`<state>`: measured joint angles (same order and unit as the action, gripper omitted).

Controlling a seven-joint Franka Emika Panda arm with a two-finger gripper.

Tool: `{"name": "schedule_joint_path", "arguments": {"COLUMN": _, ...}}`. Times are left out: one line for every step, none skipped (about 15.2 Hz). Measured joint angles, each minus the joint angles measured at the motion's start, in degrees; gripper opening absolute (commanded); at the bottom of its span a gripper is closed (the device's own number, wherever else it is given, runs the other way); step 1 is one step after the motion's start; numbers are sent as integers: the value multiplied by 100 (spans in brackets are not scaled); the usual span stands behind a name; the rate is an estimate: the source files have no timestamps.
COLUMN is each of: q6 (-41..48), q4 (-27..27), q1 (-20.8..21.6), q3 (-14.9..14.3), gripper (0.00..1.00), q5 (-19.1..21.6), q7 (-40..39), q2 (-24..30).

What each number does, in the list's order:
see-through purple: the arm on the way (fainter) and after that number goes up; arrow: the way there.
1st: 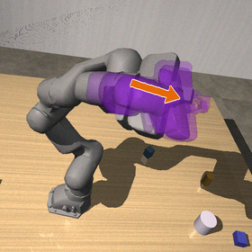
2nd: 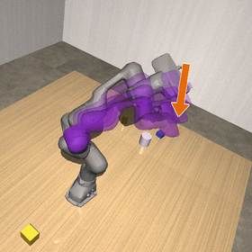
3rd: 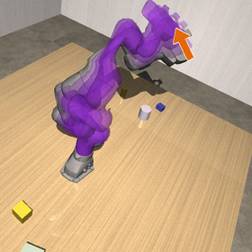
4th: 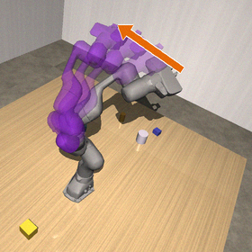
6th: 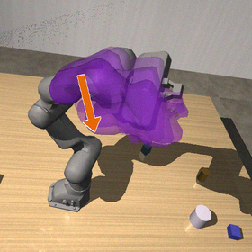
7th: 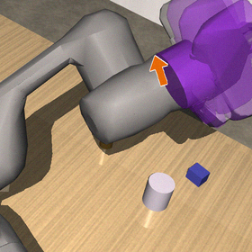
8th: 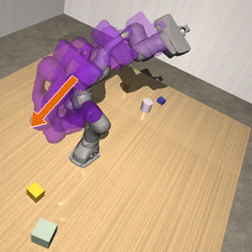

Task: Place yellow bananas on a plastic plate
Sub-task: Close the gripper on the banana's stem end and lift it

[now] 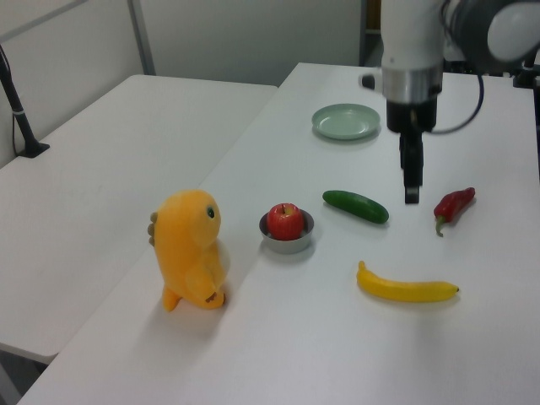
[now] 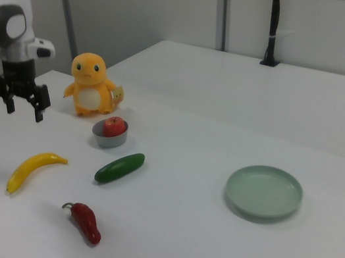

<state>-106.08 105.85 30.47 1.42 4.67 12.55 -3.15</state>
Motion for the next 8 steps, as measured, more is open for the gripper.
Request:
{"name": "schedule_joint_path", "arguments": {"q6": -213, "q4": 165, "q1": 40, "q3": 6, "gripper": 100, "q5": 0, "q7": 12, "q2": -37}}
{"name": "schedule_joint_path", "arguments": {"q6": -413, "q4": 305, "q1": 59, "q3": 41, "gripper": 100, "q5": 0, "q7": 13, "q2": -82}}
{"name": "schedule_joint_path", "arguments": {"q6": -695, "q4": 492, "q1": 61, "q3": 145, "gripper": 100, "q5": 0, "q7": 21, "q2": -165}}
{"name": "schedule_joint_path", "arguments": {"q6": -865, "q4": 592, "q1": 62, "q3": 205, "gripper": 100, "q5": 0, "q7": 41, "q2": -215}}
{"name": "schedule_joint_path", "arguments": {"q6": -1065, "q4": 705, "q1": 62, "q3": 257, "gripper": 100, "q5": 0, "q7": 76, "q2": -267}}
{"name": "schedule_joint_path", "arguments": {"q6": -1242, "q4": 817, "q1": 62, "q3": 299, "gripper": 100, "q5": 0, "q7": 116, "q2": -322}}
{"name": "schedule_joint_path", "arguments": {"q6": -1370, "q4": 908, "q1": 63, "q3": 339, "gripper": 100, "q5": -1, "q7": 131, "q2": -387}}
{"name": "schedule_joint_path", "arguments": {"q6": -1457, "q4": 969, "q1": 64, "q3": 371, "gripper": 100, "q5": -1, "q7": 143, "q2": -462}}
